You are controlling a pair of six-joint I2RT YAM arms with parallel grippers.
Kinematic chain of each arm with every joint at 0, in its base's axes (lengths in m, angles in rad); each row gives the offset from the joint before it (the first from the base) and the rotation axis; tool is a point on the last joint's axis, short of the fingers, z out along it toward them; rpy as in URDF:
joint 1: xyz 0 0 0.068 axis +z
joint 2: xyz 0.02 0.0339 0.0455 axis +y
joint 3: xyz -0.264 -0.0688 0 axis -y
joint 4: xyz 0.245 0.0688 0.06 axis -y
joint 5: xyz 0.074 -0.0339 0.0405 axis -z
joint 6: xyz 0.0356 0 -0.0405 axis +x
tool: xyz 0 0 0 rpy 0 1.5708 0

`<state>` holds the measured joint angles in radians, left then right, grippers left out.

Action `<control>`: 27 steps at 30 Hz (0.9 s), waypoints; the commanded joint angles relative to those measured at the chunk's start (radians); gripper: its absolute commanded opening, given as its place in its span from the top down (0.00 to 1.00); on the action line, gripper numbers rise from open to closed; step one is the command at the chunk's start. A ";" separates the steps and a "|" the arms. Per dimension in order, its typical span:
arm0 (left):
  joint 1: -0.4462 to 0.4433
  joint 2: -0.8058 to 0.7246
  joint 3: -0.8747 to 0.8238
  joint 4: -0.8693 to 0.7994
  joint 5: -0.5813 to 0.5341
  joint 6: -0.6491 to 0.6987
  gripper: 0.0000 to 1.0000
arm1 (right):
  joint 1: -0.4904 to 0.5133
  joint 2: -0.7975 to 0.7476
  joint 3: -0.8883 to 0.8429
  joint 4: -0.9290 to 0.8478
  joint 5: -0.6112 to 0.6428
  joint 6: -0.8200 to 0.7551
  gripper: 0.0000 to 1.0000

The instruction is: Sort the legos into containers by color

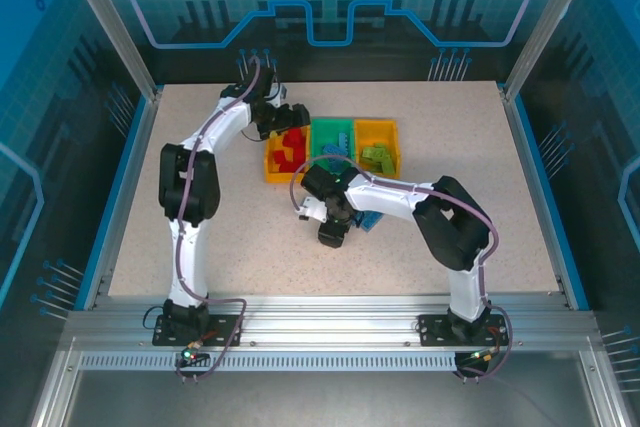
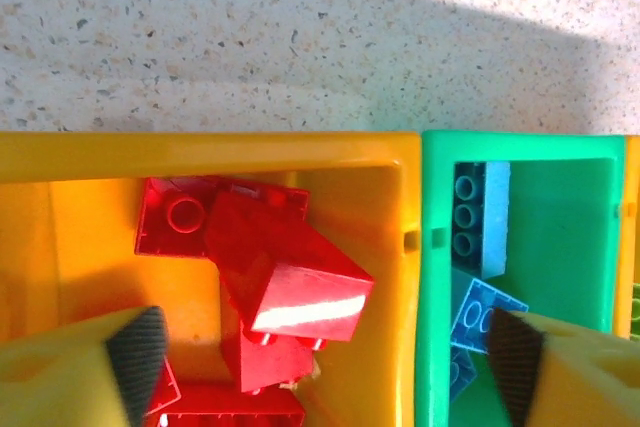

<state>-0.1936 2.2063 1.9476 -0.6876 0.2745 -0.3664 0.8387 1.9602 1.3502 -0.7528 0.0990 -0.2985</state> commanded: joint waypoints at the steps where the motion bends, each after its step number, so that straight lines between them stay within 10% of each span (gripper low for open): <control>1: -0.001 -0.108 -0.058 0.037 0.010 -0.029 0.01 | 0.011 0.026 0.019 -0.036 0.017 -0.006 0.49; 9: 0.000 -0.274 -0.215 0.142 -0.018 -0.069 0.01 | 0.014 -0.032 0.035 -0.037 -0.050 0.007 0.71; 27: 0.092 -0.504 -0.659 0.298 -0.139 -0.149 0.01 | -0.200 0.118 0.493 0.073 -0.463 0.437 0.78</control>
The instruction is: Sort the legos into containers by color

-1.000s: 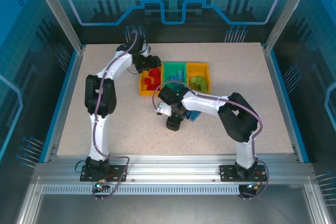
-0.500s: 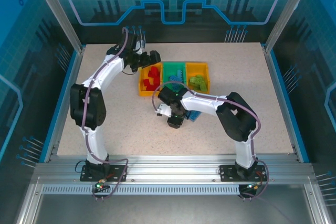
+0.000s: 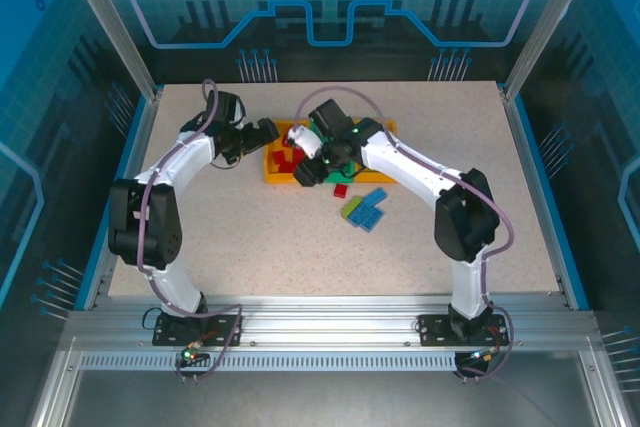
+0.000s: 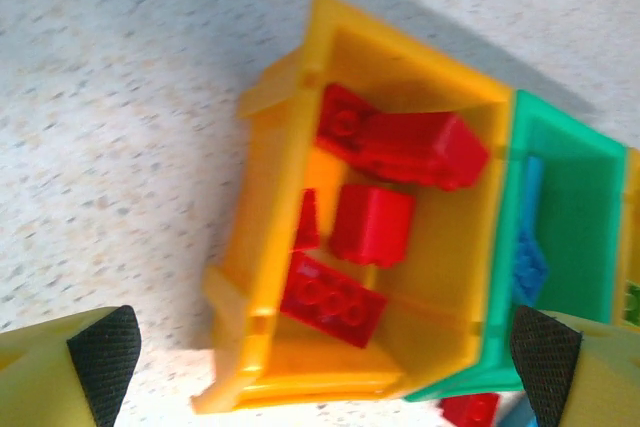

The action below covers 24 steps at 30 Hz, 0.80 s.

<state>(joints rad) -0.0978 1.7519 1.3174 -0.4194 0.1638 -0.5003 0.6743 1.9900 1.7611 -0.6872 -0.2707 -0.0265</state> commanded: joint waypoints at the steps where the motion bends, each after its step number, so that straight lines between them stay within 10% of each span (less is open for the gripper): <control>1: -0.002 -0.053 -0.040 0.027 -0.037 -0.015 0.01 | -0.044 0.119 0.118 0.009 -0.107 0.195 0.79; 12: -0.003 -0.128 -0.201 0.060 -0.094 -0.038 0.01 | -0.085 0.372 0.422 -0.074 -0.065 0.378 0.77; 24: -0.116 -0.239 -0.437 0.184 -0.218 -0.166 0.01 | -0.094 0.437 0.534 -0.059 -0.018 0.493 0.28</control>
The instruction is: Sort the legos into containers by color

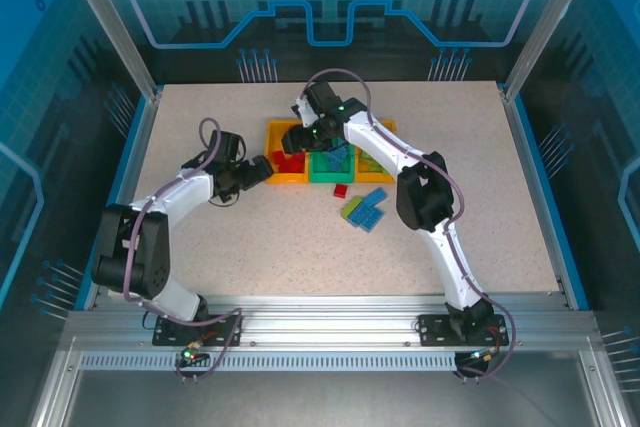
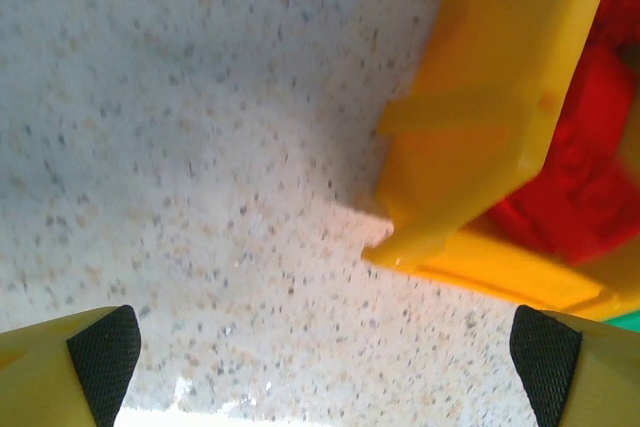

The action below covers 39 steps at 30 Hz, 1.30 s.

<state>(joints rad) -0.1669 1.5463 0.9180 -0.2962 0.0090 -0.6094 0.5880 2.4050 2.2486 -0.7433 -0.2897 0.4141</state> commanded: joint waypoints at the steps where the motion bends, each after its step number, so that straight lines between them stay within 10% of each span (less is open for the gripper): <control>1: -0.068 -0.032 -0.043 0.064 -0.074 -0.061 0.01 | -0.008 0.023 0.053 0.001 -0.008 0.055 0.24; 7: -0.205 -0.032 -0.066 0.142 -0.080 -0.030 0.01 | 0.009 -0.064 -0.001 -0.034 0.000 -0.004 0.14; 20: -0.478 0.237 0.172 0.149 0.127 0.330 0.07 | -0.231 -0.661 -0.762 0.085 0.271 0.007 0.14; 32: -0.511 0.368 0.292 0.117 0.118 0.372 0.36 | -0.450 -0.788 -0.975 0.089 0.336 -0.043 0.13; 39: -0.547 0.376 0.303 0.082 0.090 0.417 0.36 | -0.486 -0.800 -0.996 0.091 0.316 -0.052 0.13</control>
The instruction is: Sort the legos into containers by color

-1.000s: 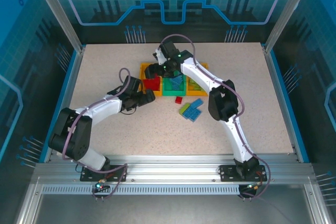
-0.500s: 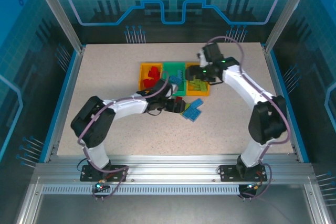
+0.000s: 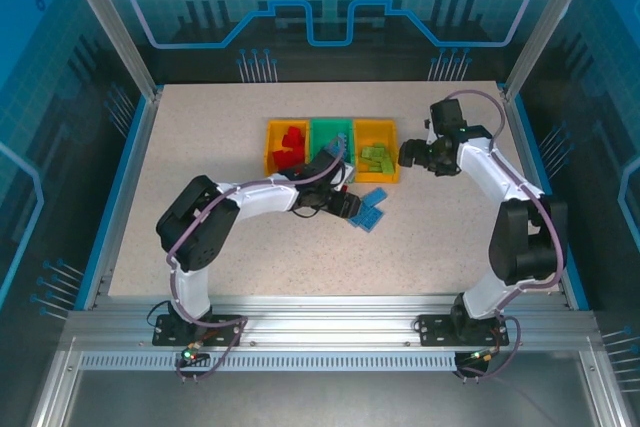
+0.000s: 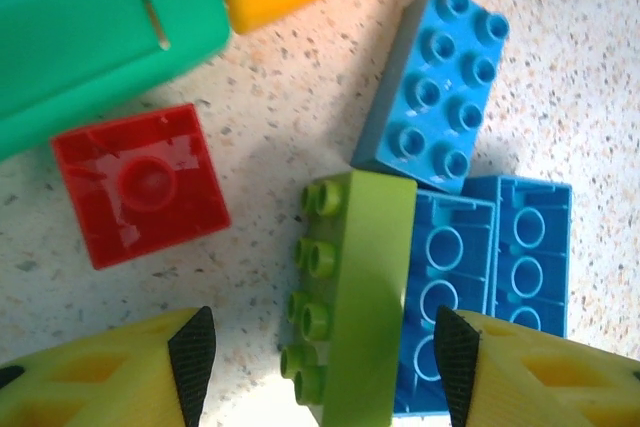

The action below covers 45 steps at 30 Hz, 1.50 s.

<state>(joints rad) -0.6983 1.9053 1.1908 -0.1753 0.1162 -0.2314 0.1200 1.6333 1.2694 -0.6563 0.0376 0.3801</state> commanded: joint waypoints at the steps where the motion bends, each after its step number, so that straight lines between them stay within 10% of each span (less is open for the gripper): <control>1: -0.018 0.021 0.029 -0.041 -0.013 0.040 0.36 | -0.020 -0.029 -0.018 0.003 -0.010 -0.020 0.13; 17: -0.024 0.050 0.052 -0.050 -0.027 0.024 0.65 | -0.039 -0.051 -0.036 -0.003 -0.011 -0.021 0.13; 45: -0.026 -0.097 0.098 -0.013 -0.035 -0.006 0.81 | -0.037 -0.030 -0.076 0.025 -0.048 -0.015 0.13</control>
<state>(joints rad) -0.7166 1.8175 1.2213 -0.2119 0.0975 -0.2337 0.0971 1.6066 1.2171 -0.6434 0.0143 0.3729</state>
